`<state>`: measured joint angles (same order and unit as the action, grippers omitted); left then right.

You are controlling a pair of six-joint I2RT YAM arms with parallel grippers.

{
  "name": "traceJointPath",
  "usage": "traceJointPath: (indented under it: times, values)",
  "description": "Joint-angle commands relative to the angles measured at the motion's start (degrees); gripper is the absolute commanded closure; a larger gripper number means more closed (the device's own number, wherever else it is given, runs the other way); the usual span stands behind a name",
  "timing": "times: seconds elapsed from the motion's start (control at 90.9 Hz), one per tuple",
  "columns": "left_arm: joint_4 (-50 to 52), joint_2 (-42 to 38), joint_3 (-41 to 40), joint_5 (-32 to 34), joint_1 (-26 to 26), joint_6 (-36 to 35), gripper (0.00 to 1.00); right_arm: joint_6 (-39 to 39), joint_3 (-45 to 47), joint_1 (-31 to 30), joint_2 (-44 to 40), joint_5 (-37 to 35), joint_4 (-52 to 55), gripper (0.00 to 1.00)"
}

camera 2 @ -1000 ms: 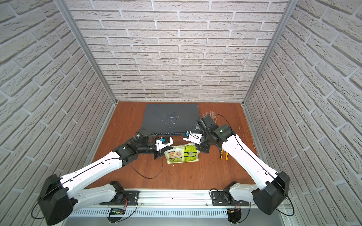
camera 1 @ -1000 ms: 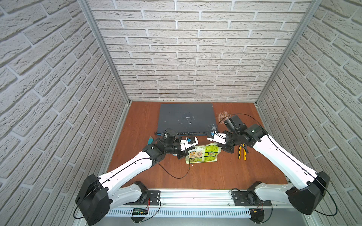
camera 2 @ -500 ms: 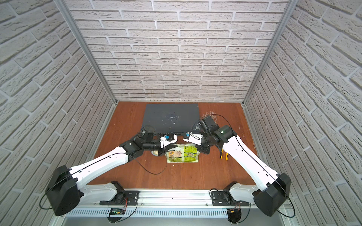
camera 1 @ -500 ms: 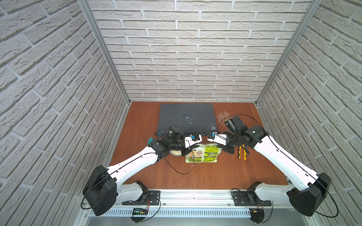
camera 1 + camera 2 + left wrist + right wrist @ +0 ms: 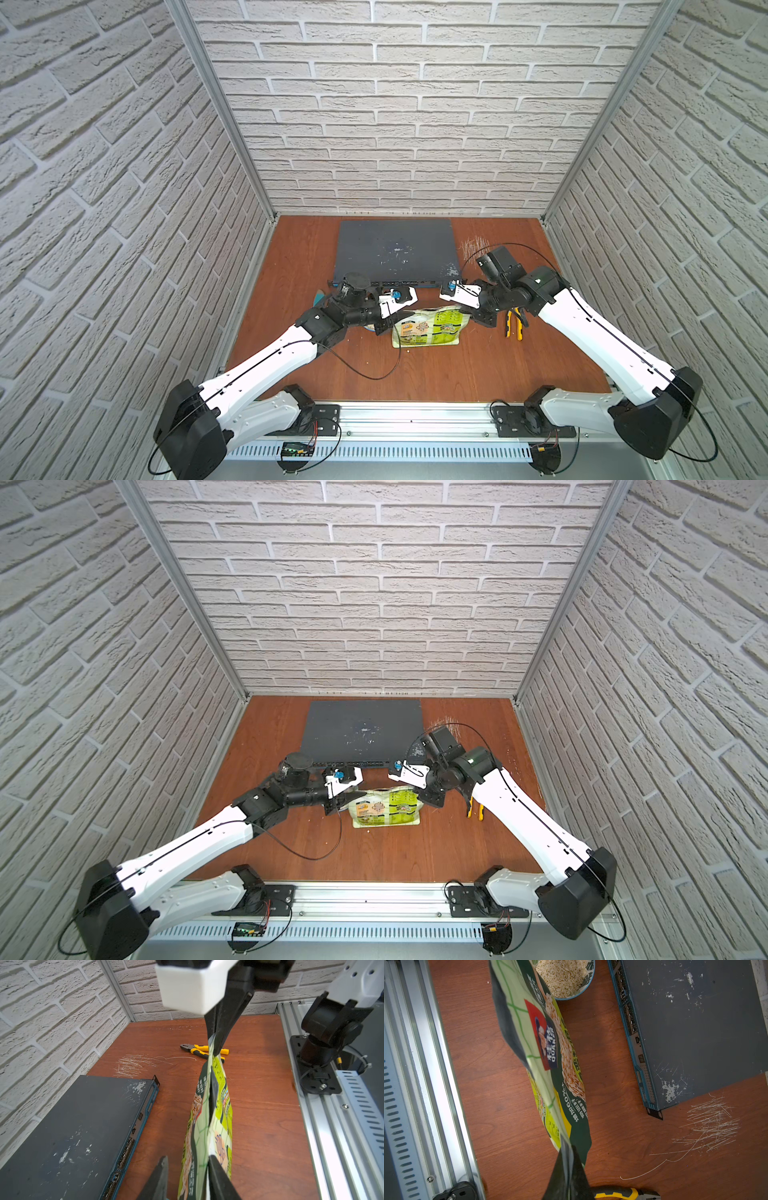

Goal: Pour the oats into the breakfast bowl
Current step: Close the oats bag at the center of the board.

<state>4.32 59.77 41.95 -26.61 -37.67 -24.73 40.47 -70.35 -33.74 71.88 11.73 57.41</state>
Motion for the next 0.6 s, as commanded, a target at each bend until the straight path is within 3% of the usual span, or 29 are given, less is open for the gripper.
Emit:
traceJointPath:
  times: [0.0, 0.066, 0.121, 0.352, 0.451, 0.594]
  values:
    - [0.0, -1.7, -2.1, 1.6, 1.2, 0.3, 0.77, -1.0, -0.1, 0.2, -1.0, 1.7, -0.5, 0.97]
    - [1.3, -2.1, -2.2, 1.8, 1.4, 0.1, 0.89, -1.3, -0.5, 0.2, -1.0, 2.5, -0.6, 0.96]
    - [2.0, -2.3, -2.2, 2.1, 1.4, -0.1, 1.0, -1.6, -0.9, 0.0, -1.0, 4.0, -1.0, 0.89]
    - [-3.7, -2.9, -4.0, -0.8, 1.5, 0.6, 1.0, -1.9, -1.7, -4.1, 0.4, 10.3, -5.2, 0.57]
    - [-5.6, -2.5, -4.0, -2.6, 1.6, 1.3, 1.0, -1.6, -2.4, -6.0, 3.0, 10.8, -7.3, 0.52]
    - [-7.9, -2.0, -4.1, -4.0, 1.7, 1.9, 1.0, -0.8, -4.5, -8.5, 7.7, 11.3, -8.9, 0.52]
